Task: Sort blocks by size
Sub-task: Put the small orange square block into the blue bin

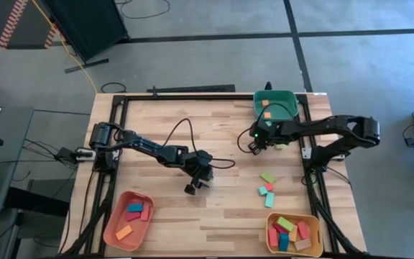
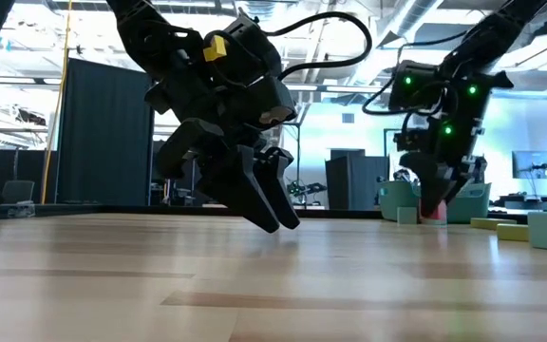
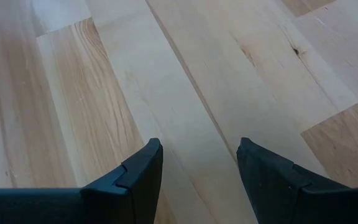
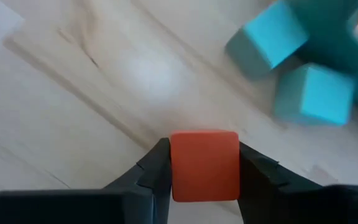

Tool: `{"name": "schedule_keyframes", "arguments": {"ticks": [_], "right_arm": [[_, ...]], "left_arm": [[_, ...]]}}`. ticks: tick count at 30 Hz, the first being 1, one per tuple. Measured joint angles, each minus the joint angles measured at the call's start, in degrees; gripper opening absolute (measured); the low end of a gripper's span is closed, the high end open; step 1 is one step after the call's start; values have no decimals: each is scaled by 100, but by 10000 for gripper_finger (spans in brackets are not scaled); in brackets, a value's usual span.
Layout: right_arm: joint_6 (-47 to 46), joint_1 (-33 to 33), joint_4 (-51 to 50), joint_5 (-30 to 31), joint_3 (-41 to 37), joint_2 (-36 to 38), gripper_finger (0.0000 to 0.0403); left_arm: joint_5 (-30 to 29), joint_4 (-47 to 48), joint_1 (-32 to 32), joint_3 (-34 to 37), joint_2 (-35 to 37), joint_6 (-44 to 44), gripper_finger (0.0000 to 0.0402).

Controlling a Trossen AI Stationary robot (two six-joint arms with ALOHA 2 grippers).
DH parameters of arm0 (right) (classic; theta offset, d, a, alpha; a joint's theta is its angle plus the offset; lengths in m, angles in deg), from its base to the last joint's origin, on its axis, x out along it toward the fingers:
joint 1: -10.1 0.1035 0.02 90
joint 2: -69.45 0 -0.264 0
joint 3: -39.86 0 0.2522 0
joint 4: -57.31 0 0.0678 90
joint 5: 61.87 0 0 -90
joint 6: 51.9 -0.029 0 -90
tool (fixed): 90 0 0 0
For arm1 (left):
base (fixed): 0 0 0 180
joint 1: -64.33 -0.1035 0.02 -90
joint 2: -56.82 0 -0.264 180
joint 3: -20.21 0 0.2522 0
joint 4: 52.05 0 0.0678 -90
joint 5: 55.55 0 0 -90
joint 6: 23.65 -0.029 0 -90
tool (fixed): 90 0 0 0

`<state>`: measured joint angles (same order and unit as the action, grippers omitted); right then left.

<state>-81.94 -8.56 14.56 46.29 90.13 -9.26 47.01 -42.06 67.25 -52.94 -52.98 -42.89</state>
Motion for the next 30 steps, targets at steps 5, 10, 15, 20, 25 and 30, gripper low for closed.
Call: {"name": "schedule_keyframes", "arguments": {"ticks": [5,10,15,20,25,30], "right_arm": [[272,-185,-391,4,390,351,157],[699,-562,-507,282,752,761,157],[840,-1403,-505,495,883,979,158],[899,-2384,-586,379,879,710,165],[964,-3025,-551,99,876,202,183],[1084,-3233,-426,-96,876,-226,196]], "left_arm": [[0,-2,1,0,0,-2,197],[-2,-4,0,0,0,40,197],[-2,-4,1,0,0,53,197],[-2,-24,1,0,0,59,197],[-2,-1,2,0,0,105,197],[-2,36,0,-2,0,105,197]]}}
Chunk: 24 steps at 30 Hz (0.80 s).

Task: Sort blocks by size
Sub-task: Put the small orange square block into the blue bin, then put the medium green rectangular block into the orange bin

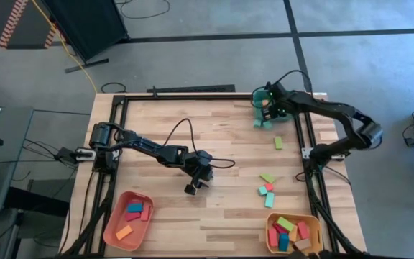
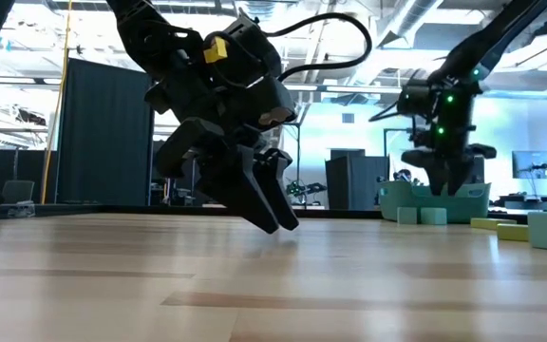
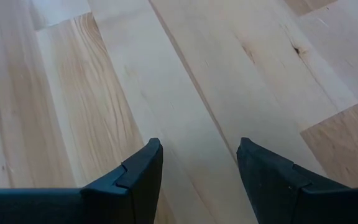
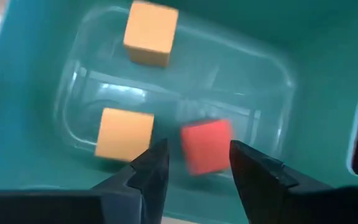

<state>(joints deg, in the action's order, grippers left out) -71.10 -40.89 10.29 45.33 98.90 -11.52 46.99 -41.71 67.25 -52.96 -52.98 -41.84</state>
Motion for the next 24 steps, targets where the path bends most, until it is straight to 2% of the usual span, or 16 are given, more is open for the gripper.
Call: {"name": "schedule_keyframes", "arguments": {"ticks": [6,13,21,24], "right_arm": [[39,134,127,45,-2,-28,218],[26,398,206,96,-2,528,238],[-411,1234,-803,105,-2,1267,239],[-810,1671,-1281,332,-2,1517,239]], "left_arm": [[0,-75,0,123,-3,1,197],[3,-508,0,386,-1,136,197],[2,-531,0,404,2,173,197],[2,-549,0,407,2,173,197]]}}
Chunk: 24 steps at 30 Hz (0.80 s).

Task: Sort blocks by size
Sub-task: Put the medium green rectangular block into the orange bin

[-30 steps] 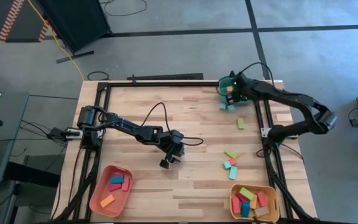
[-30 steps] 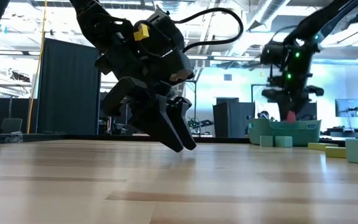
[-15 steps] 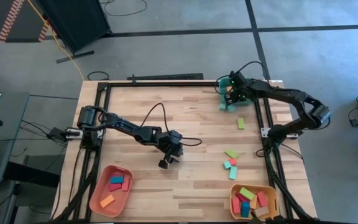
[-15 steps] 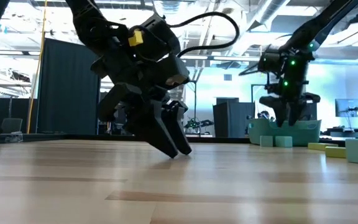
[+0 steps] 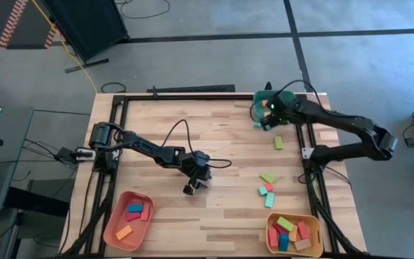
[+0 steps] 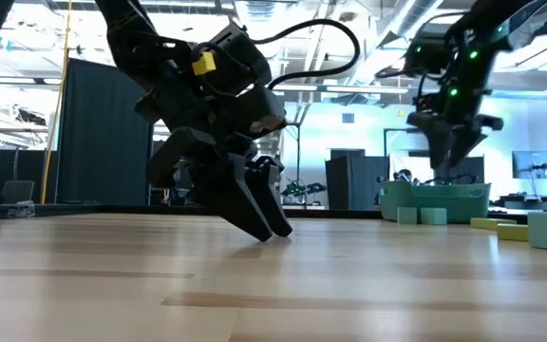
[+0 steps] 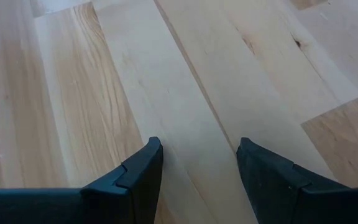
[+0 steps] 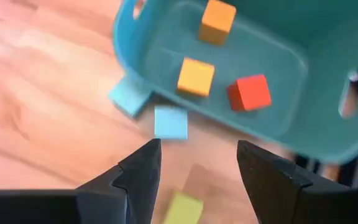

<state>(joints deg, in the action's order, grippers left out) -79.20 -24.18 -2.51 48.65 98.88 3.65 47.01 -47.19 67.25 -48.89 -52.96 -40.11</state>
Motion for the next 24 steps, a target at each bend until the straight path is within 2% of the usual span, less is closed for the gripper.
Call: {"name": "schedule_keyframes", "arguments": {"ticks": [4,10,18,24], "right_arm": [[-668,617,-622,307,0,184,240],[-1718,1485,-886,332,-402,192,240],[-2898,2270,-494,338,-1227,184,240],[-3269,2454,86,336,-1716,188,240]], "left_arm": [[0,-77,2,8,0,2,197],[-9,-112,9,10,0,16,197],[-11,-121,22,10,0,21,197],[-11,-129,24,10,0,3,197]]}}
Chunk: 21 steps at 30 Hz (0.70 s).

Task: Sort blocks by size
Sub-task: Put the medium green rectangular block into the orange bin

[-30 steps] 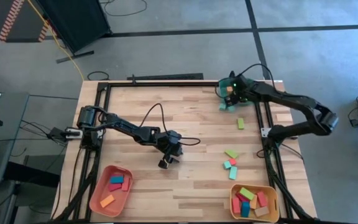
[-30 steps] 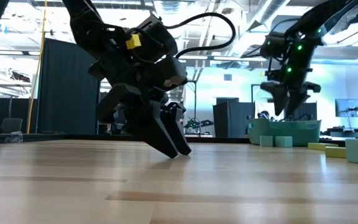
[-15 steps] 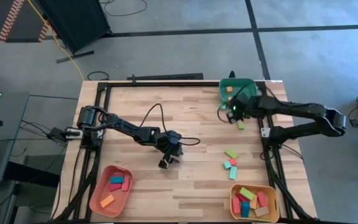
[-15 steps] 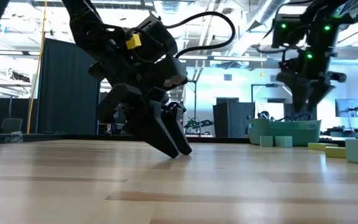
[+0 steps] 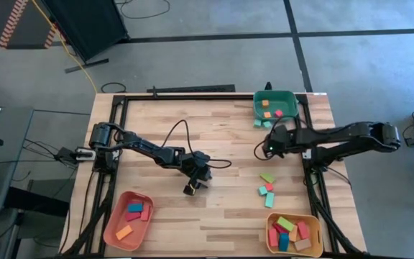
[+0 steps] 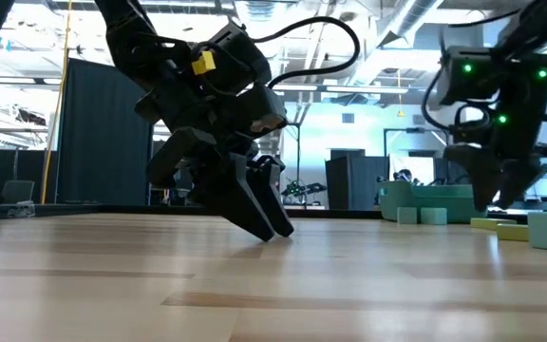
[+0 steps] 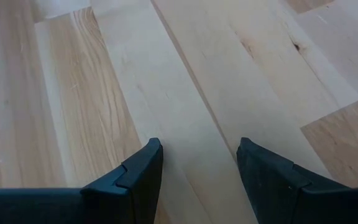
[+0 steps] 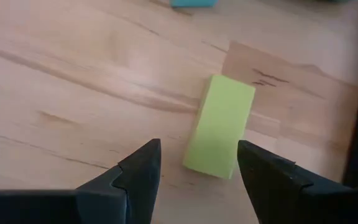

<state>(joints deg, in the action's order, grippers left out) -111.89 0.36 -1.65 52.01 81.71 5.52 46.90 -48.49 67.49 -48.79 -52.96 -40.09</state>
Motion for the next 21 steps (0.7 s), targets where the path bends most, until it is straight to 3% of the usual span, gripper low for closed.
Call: {"name": "schedule_keyframes", "arguments": {"ticks": [21], "right_arm": [[-262,-69,884,73,-828,13,240]], "left_arm": [[16,-69,4,0,-2,30,197]]}}
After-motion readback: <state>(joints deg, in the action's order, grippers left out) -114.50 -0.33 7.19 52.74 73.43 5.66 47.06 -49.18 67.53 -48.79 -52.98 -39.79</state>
